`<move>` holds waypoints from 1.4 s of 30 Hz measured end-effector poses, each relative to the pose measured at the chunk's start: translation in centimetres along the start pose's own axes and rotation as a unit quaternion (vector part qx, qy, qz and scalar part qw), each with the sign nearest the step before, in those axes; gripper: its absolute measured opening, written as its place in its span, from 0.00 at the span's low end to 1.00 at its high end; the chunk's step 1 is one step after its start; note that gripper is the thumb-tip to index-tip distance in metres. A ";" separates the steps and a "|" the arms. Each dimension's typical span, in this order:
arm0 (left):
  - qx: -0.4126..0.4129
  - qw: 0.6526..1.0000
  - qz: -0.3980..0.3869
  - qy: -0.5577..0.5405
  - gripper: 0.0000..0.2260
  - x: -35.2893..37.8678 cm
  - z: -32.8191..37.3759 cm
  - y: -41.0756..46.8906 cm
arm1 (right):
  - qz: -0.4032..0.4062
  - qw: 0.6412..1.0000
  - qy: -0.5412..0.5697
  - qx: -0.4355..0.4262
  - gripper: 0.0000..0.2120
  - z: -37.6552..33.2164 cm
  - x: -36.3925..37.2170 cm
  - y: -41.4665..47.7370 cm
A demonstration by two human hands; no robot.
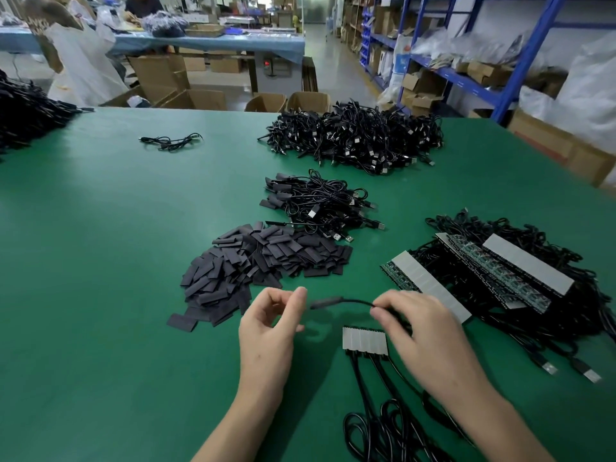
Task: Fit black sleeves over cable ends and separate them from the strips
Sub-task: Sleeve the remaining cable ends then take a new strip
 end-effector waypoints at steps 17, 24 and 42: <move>0.173 0.901 -0.193 0.348 0.14 0.9 -0.4 -0.3 | -0.014 0.999 -0.031 -0.041 0.16 -4.9 -2.3 20.9; 0.194 0.804 -0.247 0.505 0.30 1.9 -1.1 -0.8 | -0.176 0.983 0.007 0.060 0.06 0.6 1.5 6.4; -0.025 0.963 -0.234 0.132 0.02 1.6 0.3 -0.9 | -0.154 0.921 0.324 0.152 0.15 0.7 3.1 -1.1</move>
Point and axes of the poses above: each hand's wrist, its own y-axis towards the middle knuckle, its own x-axis out of the palm, z = x × y, the point moved 3 cm from there along y, towards the middle knuckle, and after that the axes turned 2 degrees about x, right-handed, at the moved point
